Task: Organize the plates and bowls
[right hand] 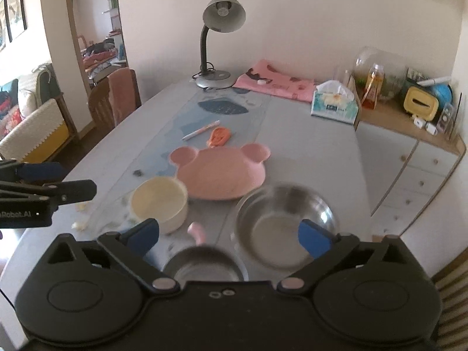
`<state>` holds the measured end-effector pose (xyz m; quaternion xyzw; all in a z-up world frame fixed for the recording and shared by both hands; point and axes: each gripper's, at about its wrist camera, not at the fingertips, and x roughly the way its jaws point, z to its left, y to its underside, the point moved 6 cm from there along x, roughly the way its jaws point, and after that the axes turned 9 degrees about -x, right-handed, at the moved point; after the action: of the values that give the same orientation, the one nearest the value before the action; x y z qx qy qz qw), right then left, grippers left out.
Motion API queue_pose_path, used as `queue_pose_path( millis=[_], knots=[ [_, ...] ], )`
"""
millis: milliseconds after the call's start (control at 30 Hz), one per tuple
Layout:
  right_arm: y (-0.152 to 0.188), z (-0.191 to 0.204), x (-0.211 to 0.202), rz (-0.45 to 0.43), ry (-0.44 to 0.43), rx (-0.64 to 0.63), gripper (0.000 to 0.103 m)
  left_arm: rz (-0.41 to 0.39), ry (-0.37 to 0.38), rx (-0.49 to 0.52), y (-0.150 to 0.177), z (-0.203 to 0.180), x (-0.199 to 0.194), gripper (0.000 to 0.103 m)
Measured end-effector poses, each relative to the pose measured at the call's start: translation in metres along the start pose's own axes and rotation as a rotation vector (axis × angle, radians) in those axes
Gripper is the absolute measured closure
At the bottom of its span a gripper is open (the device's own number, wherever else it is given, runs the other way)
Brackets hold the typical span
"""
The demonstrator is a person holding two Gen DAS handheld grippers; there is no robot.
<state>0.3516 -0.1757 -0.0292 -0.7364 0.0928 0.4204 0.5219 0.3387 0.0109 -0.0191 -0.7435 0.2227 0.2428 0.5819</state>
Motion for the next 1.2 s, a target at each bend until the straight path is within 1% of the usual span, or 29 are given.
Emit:
queue_pose_path(
  millis=[167,333,433,667,733,867,1067,1200],
  knots=[
    [-0.021,-0.022,0.034,0.006,0.004,-0.007,0.001,0.005,-0.045,0.020,-0.022,-0.003,0.036,0.024],
    [-0.035,-0.039,0.068,0.024,0.001,-0.012,0.001,0.044,-0.080,0.032,-0.036,-0.003,0.075,0.024],
    [-0.043,-0.047,0.088,0.032,0.004,-0.028,0.001,0.091,-0.102,0.022,-0.041,0.001,0.102,0.024],
    [-0.055,-0.063,0.145,0.074,0.005,-0.037,0.003,0.195,-0.109,-0.031,-0.048,0.013,0.162,0.024],
    [-0.057,-0.067,0.162,0.093,0.000,-0.028,0.003,0.217,-0.121,-0.041,-0.049,0.018,0.178,0.024],
    [-0.057,-0.071,0.197,0.148,-0.017,-0.024,0.005,0.293,-0.127,-0.055,-0.047,0.026,0.212,0.024],
    [-0.053,-0.077,0.239,0.220,-0.031,0.002,0.013,0.387,-0.143,-0.113,-0.038,0.038,0.253,0.024],
    [-0.049,-0.083,0.260,0.256,-0.033,0.032,0.023,0.418,-0.168,-0.123,-0.030,0.044,0.272,0.025]
  ],
)
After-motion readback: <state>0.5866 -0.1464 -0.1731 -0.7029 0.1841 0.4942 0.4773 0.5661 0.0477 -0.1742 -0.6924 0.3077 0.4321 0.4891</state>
